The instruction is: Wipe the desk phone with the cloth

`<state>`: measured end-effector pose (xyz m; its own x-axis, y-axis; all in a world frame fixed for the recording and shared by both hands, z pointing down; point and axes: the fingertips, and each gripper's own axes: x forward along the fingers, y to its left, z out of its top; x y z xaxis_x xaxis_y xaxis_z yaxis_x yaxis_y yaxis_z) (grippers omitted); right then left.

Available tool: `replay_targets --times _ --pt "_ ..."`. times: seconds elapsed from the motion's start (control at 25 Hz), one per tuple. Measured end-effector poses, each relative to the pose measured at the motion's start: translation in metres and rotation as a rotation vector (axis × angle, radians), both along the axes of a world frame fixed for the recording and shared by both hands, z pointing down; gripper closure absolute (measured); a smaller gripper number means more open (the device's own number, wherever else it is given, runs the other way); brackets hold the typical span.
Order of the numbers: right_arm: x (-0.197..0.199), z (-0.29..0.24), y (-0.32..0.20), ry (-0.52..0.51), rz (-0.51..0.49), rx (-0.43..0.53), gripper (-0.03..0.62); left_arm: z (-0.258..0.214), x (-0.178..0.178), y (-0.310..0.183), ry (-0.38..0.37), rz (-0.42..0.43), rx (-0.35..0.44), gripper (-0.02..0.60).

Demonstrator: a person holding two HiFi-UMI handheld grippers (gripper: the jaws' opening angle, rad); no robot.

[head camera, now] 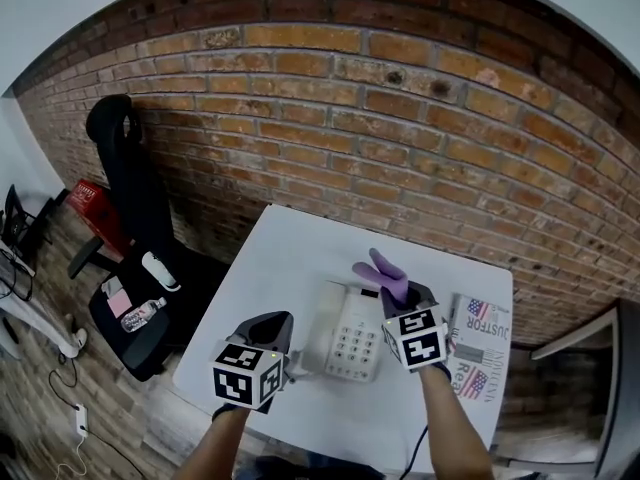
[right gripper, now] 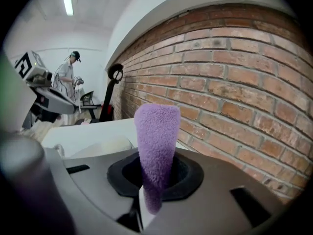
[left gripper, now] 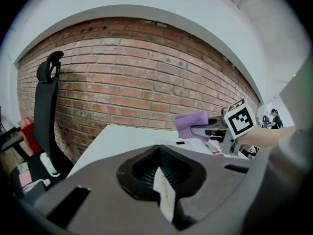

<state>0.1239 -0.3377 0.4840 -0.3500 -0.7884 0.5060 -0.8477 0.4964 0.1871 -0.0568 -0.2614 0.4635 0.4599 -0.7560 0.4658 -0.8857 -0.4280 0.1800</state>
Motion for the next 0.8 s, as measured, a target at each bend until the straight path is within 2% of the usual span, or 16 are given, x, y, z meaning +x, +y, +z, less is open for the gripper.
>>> replay_targets --times 0.16,0.32,0.56,0.8 --pt "-0.021 0.021 -0.005 0.081 -0.078 -0.041 0.549 0.004 0.006 -0.004 -0.004 0.026 -0.009 0.577" --pt "-0.038 0.042 0.005 0.106 -0.128 -0.103 0.549 0.006 0.002 -0.004 -0.001 0.049 -0.015 0.577" --pt "-0.047 0.056 0.021 0.077 -0.114 -0.163 0.549 0.006 -0.002 -0.002 0.004 0.101 -0.019 0.577" --pt "-0.054 0.063 0.039 0.053 -0.066 -0.182 0.549 0.013 -0.002 0.007 0.003 0.165 -0.032 0.577"
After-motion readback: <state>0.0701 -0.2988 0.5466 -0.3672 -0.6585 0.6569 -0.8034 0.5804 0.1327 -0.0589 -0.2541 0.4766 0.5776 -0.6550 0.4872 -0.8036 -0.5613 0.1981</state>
